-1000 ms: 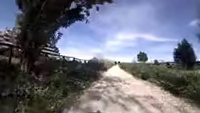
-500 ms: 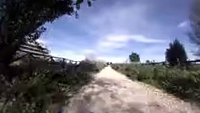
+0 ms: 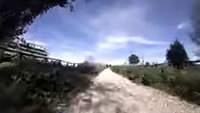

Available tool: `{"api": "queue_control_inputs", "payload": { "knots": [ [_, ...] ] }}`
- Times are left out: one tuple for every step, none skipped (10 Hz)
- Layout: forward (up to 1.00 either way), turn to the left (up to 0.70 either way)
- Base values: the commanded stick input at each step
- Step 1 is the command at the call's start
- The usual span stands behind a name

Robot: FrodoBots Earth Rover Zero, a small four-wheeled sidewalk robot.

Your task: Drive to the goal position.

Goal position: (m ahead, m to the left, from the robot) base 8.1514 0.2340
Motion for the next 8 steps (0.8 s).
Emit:
{"api": "queue_control_inputs", "payload": {
  "knots": [
    [1.00,0.00],
    [1.00,-0.34],
    [1.00,-0.06],
    [1.00,0.00],
    [1.00,-0.30],
    [1.00,-0.38],
    [1.00,-0.05],
    [1.00,-0.38]
  ]
}}
